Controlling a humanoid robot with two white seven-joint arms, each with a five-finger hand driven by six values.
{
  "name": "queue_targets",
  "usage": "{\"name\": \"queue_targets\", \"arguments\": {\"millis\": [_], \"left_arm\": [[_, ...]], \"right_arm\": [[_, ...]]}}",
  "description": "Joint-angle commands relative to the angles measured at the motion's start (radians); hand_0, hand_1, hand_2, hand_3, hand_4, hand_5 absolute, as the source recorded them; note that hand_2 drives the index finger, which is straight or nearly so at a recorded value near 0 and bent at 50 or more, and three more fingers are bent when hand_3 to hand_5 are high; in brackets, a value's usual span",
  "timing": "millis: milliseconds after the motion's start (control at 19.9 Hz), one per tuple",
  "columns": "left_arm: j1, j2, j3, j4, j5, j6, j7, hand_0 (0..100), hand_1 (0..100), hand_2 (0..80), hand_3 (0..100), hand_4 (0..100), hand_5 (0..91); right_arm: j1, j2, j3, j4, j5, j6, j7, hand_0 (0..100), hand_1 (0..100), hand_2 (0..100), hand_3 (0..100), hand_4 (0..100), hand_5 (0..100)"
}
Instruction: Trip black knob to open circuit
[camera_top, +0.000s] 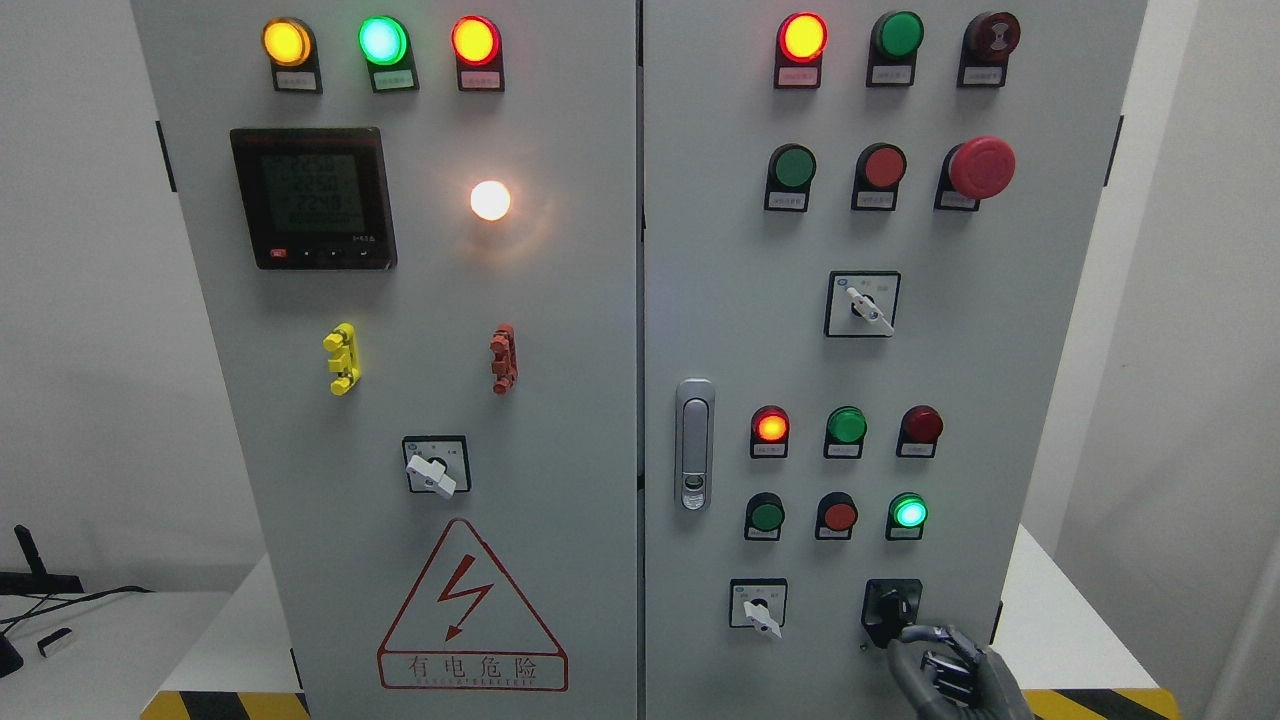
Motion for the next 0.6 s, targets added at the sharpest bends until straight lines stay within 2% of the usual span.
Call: {"name": "queue_targets", "arguments": {"millis": [0,552], "left_arm": [[0.0,0.001,0.0,0.0,-0.031,-0.001,-0.001,12,39,0.0,0,0,0.0],[0.0,-0.001,0.0,0.0,-0.031,-0.001,-0.001,12,39,0.0,0,0,0.0]], "right_arm": [[0.012,-0.004,-0.003,0.005,0.0,-0.001,-0.001,47,75,47,100,99,90],[0.047,-0.005,-0.07,0.016,0.002,-0.004,0.007,47,75,47,100,98,90]]}}
